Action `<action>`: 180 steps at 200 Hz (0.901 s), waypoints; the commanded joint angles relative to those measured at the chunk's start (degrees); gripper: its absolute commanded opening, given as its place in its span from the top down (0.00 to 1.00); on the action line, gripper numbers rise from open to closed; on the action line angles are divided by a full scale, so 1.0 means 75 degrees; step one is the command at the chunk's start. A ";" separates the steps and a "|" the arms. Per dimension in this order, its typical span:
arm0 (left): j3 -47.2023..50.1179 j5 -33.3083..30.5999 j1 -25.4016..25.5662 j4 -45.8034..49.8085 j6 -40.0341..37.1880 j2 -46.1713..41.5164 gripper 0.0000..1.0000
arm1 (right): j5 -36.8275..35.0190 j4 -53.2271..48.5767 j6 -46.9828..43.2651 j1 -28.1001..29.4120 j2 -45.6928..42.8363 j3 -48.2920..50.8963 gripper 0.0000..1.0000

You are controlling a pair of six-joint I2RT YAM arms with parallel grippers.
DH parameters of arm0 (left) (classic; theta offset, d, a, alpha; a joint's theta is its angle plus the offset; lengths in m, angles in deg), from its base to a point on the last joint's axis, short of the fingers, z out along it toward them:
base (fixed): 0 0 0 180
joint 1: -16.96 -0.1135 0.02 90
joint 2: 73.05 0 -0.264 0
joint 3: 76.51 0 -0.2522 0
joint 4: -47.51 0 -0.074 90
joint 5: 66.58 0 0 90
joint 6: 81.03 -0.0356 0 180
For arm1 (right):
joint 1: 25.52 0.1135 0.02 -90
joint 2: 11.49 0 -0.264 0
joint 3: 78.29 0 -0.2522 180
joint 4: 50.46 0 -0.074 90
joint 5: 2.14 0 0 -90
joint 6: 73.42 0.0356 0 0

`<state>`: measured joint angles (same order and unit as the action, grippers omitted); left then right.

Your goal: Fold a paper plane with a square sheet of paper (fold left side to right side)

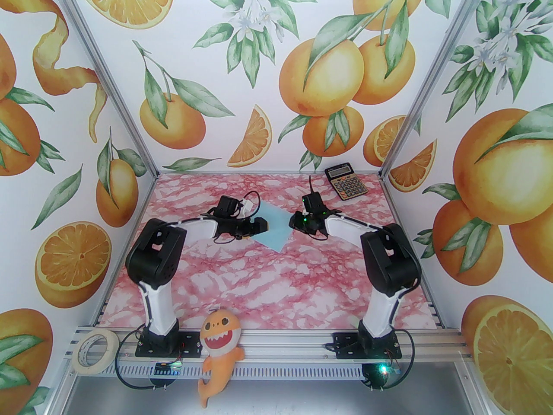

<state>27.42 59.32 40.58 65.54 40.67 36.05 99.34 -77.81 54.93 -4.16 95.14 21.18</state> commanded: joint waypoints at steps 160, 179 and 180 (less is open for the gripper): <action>-0.1793 -0.0411 -0.0812 0.1342 -0.0642 0.0520 0.03 | 0.0654 -0.0889 -0.0621 -0.0333 -0.0439 0.1202 0.87; -0.1644 -0.0370 -0.0664 0.1352 -0.0612 0.0454 0.03 | 0.0692 -0.1375 -0.1205 -0.0548 -0.0590 0.0888 0.85; -0.1637 -0.0363 -0.0659 0.1352 -0.0615 0.0454 0.03 | 0.0694 -0.1405 -0.1231 -0.0550 -0.0595 0.0864 0.85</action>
<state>13.68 56.37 34.15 74.59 36.91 41.01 106.38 -80.74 53.00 -6.67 93.61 29.60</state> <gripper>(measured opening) 0.968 0.138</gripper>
